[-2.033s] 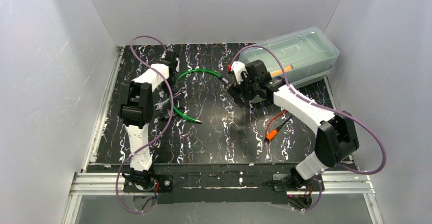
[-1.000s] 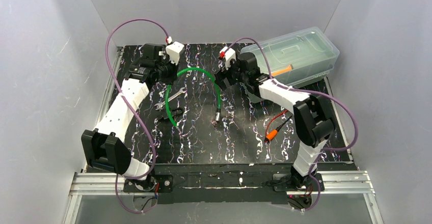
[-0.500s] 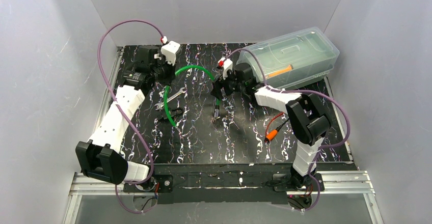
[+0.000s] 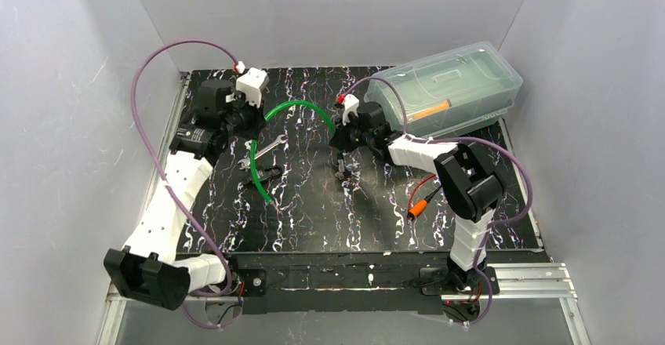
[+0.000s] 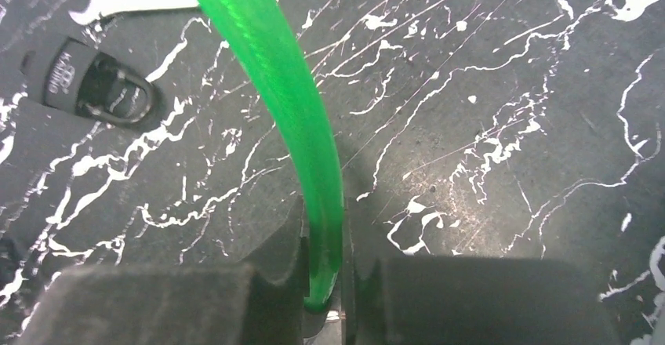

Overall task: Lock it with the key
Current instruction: Pick up the lock from the center of the board.

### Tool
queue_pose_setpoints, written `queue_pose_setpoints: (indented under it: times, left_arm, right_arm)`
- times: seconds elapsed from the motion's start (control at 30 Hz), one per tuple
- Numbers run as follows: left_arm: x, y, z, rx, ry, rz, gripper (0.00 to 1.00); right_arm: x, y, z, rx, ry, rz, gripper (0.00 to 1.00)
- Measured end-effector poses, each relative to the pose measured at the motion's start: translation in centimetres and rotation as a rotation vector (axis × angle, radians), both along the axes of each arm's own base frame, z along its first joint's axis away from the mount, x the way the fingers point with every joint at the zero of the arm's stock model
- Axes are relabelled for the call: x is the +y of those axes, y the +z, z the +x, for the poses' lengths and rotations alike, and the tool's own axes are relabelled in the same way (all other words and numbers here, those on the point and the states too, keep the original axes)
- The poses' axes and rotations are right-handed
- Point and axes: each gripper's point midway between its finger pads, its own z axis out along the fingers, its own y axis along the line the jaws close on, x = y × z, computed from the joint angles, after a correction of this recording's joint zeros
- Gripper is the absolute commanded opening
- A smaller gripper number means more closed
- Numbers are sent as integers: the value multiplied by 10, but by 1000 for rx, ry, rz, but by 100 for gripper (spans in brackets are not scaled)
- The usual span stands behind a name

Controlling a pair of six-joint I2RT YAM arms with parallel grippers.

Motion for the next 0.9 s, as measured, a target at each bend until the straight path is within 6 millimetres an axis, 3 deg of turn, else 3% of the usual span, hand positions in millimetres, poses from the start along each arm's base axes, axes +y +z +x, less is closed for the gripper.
queue_pose_setpoints:
  times: [0.07, 0.43, 0.5, 0.63, 0.73, 0.9]
  left_arm:
    - [-2, 9, -9, -15, -11, -26, 0]
    - [-19, 62, -61, -67, -139, -153, 3]
    - [-22, 72, -72, -77, -172, -172, 13]
    - [-30, 87, -99, -91, -254, -215, 64]
    - [-38, 90, -126, -65, -331, -252, 78]
    - [-40, 92, -152, -52, -393, -262, 96]
  right_arm:
    - [-1, 11, 1, -8, -10, 15, 1]
    - [-3, 112, 0, -92, -30, 115, 1]
    - [-5, 141, 1, -123, -32, 146, 1]
    - [-12, 198, -2, -184, -26, 227, 1]
    - [-17, 236, -6, -211, -11, 297, 1]
    - [-29, 274, -13, -213, 6, 384, 1]
